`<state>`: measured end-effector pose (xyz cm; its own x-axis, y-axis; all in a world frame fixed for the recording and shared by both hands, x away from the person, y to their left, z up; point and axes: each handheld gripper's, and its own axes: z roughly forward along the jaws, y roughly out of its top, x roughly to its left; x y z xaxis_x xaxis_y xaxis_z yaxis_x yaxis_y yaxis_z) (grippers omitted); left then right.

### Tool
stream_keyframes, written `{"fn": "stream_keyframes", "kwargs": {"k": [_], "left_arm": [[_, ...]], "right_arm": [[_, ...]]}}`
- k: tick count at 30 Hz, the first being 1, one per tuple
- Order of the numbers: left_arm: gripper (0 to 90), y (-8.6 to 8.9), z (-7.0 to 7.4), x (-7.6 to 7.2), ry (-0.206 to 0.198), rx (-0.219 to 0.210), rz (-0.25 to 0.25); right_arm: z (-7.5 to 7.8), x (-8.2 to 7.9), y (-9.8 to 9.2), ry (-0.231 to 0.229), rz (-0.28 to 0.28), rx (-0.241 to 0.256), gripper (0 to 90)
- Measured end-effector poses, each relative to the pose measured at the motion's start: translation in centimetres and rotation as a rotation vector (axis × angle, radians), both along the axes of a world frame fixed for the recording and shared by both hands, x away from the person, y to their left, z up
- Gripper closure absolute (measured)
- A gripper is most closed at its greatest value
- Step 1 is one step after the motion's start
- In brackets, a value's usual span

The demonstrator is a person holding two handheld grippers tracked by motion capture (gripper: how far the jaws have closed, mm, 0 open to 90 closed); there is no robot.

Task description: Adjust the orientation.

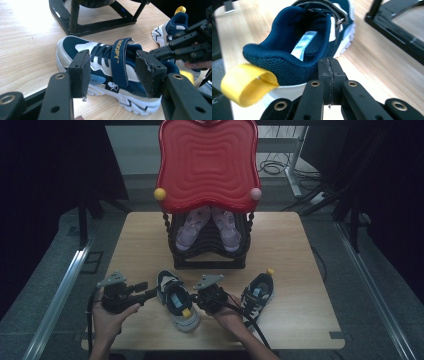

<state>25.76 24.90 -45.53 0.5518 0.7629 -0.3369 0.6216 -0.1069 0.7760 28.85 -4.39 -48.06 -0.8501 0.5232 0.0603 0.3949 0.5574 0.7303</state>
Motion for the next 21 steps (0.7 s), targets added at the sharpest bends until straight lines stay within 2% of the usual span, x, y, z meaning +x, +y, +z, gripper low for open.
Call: {"fn": "stream_keyframes", "kwargs": {"k": [5,8,21], "left_arm": [[46.8,0.2,0.1,0.0,-0.002,-0.002,0.006],[46.8,0.3,0.1,0.0,-0.003,-0.003,0.007],[46.7,0.2,-0.1,0.0,0.002,0.004,0.004]], "right_arm": [[-0.1,-0.6,0.7,0.023,0.036,0.019,89.9],[-0.2,-1.0,1.0,0.022,0.050,0.024,89.9],[-0.6,-1.4,1.4,0.043,0.071,0.048,89.9]]}}
